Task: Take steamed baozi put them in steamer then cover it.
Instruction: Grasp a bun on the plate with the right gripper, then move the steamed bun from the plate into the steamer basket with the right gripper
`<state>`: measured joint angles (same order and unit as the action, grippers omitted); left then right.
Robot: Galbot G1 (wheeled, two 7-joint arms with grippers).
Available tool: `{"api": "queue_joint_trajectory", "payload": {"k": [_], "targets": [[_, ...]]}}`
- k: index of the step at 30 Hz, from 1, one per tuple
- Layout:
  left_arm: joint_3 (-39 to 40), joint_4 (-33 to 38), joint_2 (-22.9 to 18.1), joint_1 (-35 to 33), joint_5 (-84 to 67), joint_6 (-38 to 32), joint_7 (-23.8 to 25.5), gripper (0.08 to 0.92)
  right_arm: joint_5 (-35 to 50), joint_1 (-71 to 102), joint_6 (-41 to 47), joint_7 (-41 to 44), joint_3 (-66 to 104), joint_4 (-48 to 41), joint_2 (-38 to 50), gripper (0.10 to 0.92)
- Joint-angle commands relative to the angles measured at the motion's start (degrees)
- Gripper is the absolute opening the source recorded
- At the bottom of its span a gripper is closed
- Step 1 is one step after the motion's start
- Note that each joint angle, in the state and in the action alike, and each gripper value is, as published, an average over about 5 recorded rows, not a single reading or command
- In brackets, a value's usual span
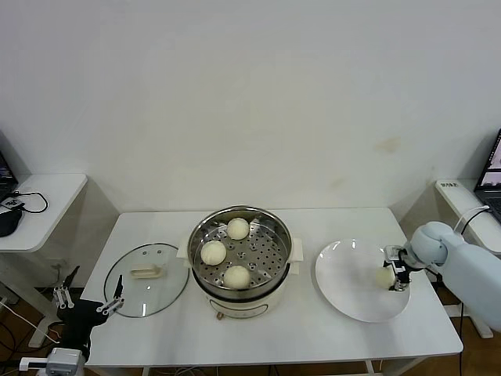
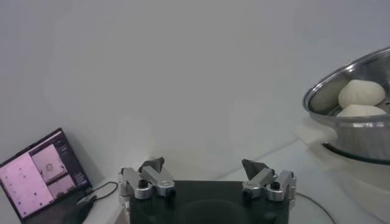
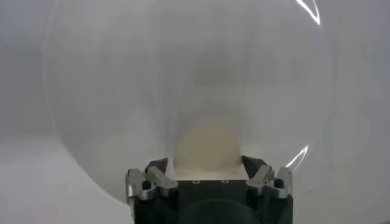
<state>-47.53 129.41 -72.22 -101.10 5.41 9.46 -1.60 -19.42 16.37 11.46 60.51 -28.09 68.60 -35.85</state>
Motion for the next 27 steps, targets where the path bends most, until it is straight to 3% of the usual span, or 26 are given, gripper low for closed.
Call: {"api": "queue_joint_trajectory", "payload": {"k": [1, 12, 20, 27], "targets": [[0.1, 0.0, 0.0, 0.0, 0.0, -0.1, 0.0, 0.823, -0.3, -0.2, -0.1, 0.7, 0.3, -0.9, -0.2, 0.672], [0.1, 0.4, -0.1, -0.1, 0.0, -0.1, 0.0, 0.823, 4.6, -8.6, 1.9, 2.0, -5.3, 4.9, 3.4, 0.591], [0.5, 0.3, -0.3, 0.5, 0.0, -0.1, -0.1, 0.823, 13.6, -26.6, 5.7, 2.6, -18.6, 15.8, 7.2, 0.591], [1.0, 0.2, -0.1, 1.0, -0.1, -0.1, -0.1, 0.823, 25.8, -46.3, 10.1, 1.3, -31.5, 22.8, 4.4, 0.594]]}}
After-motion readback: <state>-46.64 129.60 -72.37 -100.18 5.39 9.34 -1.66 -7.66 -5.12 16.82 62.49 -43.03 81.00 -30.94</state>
